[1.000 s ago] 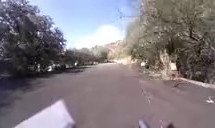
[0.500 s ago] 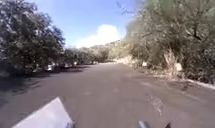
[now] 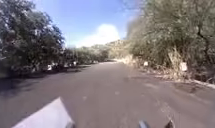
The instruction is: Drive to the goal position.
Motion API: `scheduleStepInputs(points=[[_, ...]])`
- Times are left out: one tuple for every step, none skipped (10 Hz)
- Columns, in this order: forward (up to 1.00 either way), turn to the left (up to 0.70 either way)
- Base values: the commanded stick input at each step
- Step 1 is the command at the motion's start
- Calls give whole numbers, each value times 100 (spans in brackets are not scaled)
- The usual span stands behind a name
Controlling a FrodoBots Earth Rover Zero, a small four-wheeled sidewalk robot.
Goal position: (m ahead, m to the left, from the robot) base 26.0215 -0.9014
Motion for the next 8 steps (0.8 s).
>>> scheduleStepInputs(points=[[50, 0], [50, -4], [50, -17], [50, -44], [50, -50], [50, -15], [50, 0], [50, 0]])
